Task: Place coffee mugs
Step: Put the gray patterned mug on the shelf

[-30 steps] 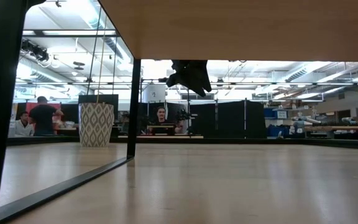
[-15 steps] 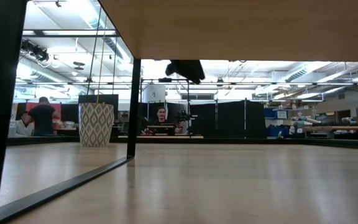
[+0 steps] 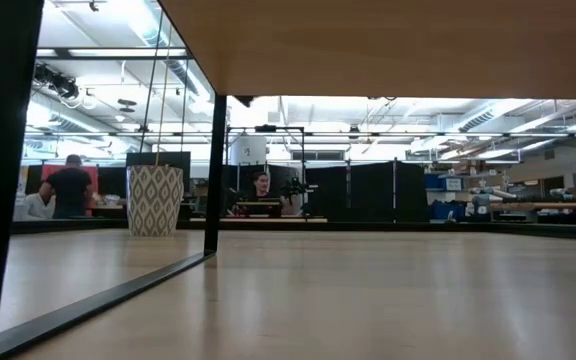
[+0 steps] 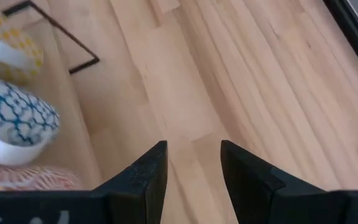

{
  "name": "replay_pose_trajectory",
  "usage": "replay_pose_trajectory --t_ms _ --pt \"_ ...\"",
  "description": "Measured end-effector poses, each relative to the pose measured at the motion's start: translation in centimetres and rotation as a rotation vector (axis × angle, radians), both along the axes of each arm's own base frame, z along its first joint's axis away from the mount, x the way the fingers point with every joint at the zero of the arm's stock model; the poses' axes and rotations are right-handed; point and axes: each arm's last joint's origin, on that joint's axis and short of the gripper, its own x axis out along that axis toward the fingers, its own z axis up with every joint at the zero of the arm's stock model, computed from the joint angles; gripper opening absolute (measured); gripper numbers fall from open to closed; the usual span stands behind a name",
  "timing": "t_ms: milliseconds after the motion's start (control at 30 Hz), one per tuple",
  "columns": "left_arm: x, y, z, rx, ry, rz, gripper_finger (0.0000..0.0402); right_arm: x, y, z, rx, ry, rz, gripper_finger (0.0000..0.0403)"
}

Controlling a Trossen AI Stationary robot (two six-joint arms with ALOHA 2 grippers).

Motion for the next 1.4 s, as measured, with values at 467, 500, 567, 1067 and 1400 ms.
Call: replay_pose_trajectory --t_ms 467,500,567,1067,1400 --pt "-6.6 5.6 -0.1 -0.079 0.12 0.235 0.0128 -0.1 -3.6 -4.6 0.08 0.157 0.039 0.0154" --pt "-7.1 5.9 -0.9 -0.092 0.133 0.256 0.0128 -0.2 -3.7 -4.8 0.077 0.163 0.043 0.0154" --pt "-8.2 6.2 -2.8 -0.13 0.173 0.304 0.0128 -0.2 -3.9 -5.0 0.071 0.171 0.052 0.0154" --pt "-13.0 5.9 -9.5 -0.248 0.31 0.411 0.0128 0.3 -6.1 -4.5 0.029 0.053 0.048 0.0154" --pt "-12.1 5.3 -11.3 -0.221 0.271 0.404 0.0128 0.2 -6.4 -4.5 0.033 0.049 0.037 0.0154"
